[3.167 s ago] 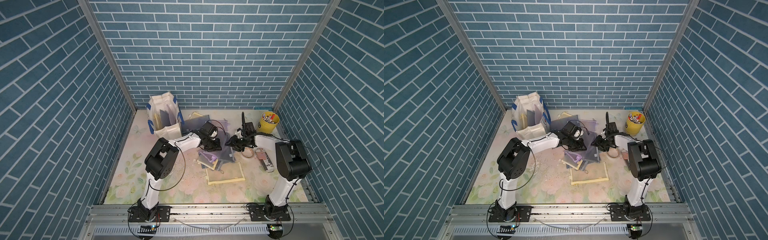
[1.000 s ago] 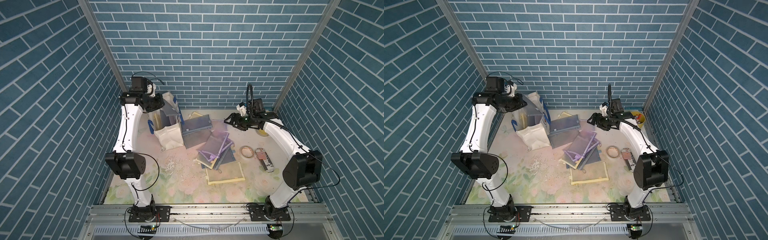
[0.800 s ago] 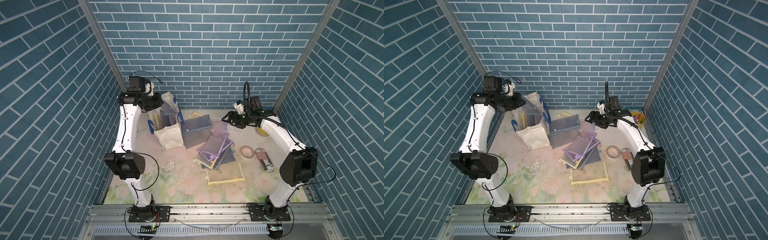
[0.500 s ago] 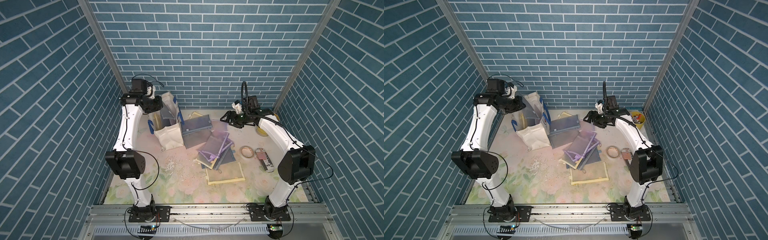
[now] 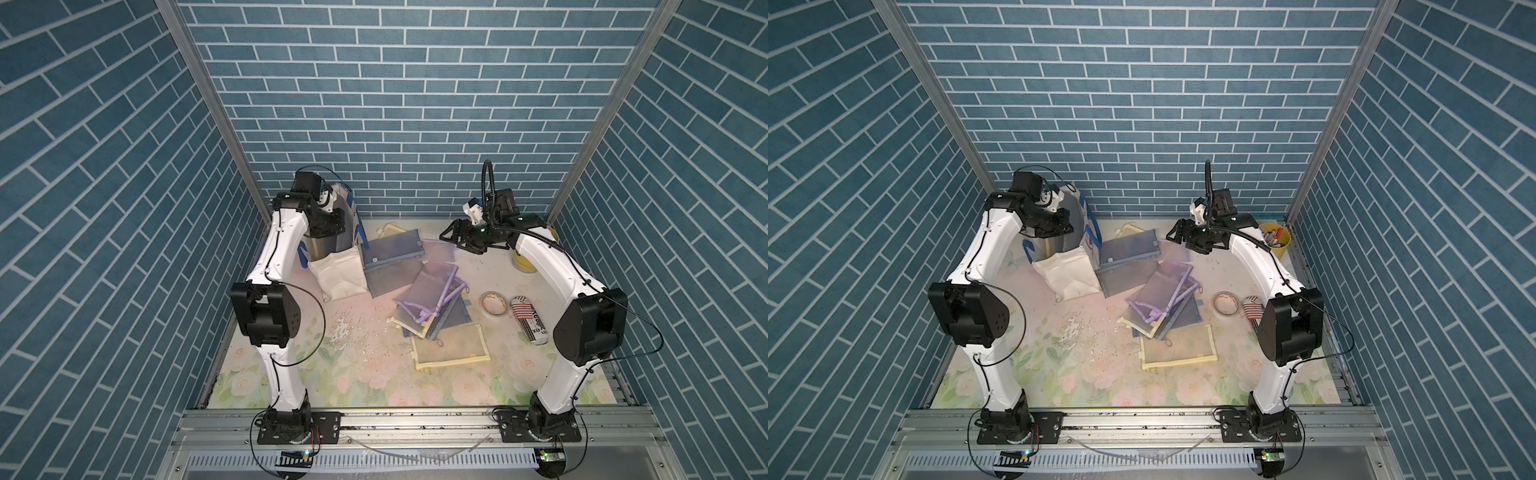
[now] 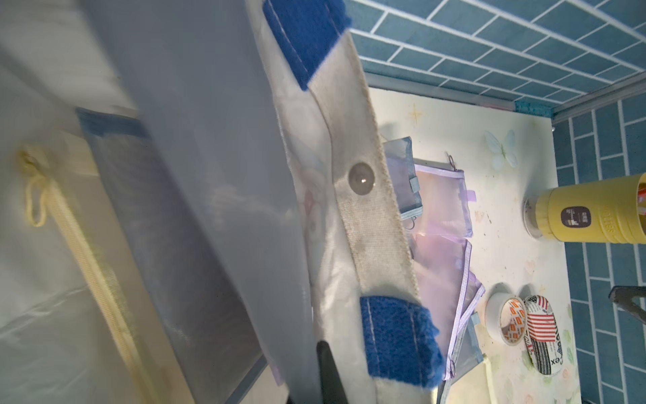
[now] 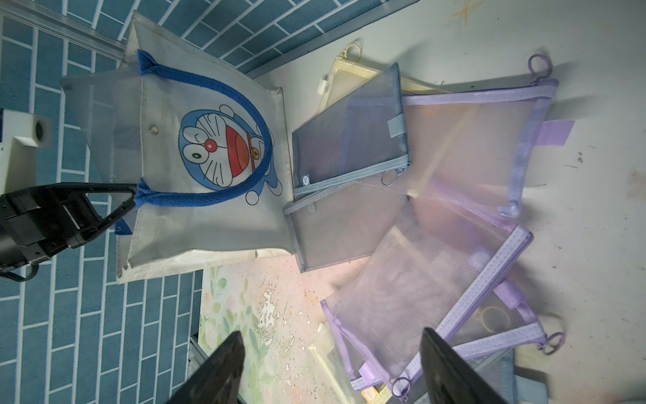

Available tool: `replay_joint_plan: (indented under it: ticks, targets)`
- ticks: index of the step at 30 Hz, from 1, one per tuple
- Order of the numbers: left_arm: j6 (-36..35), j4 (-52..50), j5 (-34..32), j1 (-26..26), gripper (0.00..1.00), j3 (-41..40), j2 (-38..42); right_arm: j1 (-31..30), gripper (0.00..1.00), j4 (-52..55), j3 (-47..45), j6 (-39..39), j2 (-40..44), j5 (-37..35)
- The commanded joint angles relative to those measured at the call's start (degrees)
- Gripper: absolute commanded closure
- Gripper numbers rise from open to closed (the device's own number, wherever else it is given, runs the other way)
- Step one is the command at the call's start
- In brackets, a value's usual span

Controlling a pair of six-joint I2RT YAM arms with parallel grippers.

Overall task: Put the pencil pouch into the canvas bag
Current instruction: Place the pencil pouch in the canvas bag, then pick up the pencil pouch.

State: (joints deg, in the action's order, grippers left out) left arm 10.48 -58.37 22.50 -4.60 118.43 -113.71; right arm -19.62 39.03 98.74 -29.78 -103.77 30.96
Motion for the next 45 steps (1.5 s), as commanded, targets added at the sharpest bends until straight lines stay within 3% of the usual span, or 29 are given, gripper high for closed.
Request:
replay_joint_plan:
  ticks: [1,8,12,14,17,23,28,34,38,45]
  targets:
    - [-0.26,-2.23,-1.18,-0.84,1.0,1.65,-2.16,-0.33,0.22,0.82,0.14,-0.79,0.23,-0.48]
    - [2.53,-6.45,-6.52,-0.67,0.98,5.91,-6.4,-0.33,0.22,-0.12,-2.06,-0.98,1.41,-0.55]
    - [4.06,-5.97,-8.81,-0.83,0.61,6.42,-4.49,-0.31,0.22,-0.24,-2.8,-0.9,1.96,-0.82]
    - [3.86,-6.59,-10.85,-1.21,0.56,7.57,-2.97,-0.33,0.22,-0.55,-3.58,-1.01,2.25,-0.81]
    - [2.52,-9.79,-19.81,-3.84,0.5,11.53,-0.66,-0.35,0.22,-1.24,-5.31,-1.95,2.73,-1.16]
    - [0.07,-15.62,-28.4,-13.87,0.42,19.58,0.43,-0.32,0.22,-4.68,-9.37,-4.83,3.48,-1.25]
    - [3.0,-5.71,-17.77,-23.04,0.42,7.98,5.67,-0.33,0.23,-7.25,-13.7,-6.09,3.36,-1.95]
    - [15.66,12.9,0.35,-27.19,0.42,-10.46,7.1,-0.36,0.22,-12.83,-22.03,-11.52,5.18,-2.4]
    - [18.83,19.34,3.78,-28.01,0.41,-17.92,4.44,-0.33,0.22,-15.7,-24.56,-12.65,3.98,-1.09]
    - [16.99,19.82,0.58,-28.63,0.41,-19.04,-2.71,-0.33,0.22,-21.04,-27.68,-13.49,1.8,-2.38]
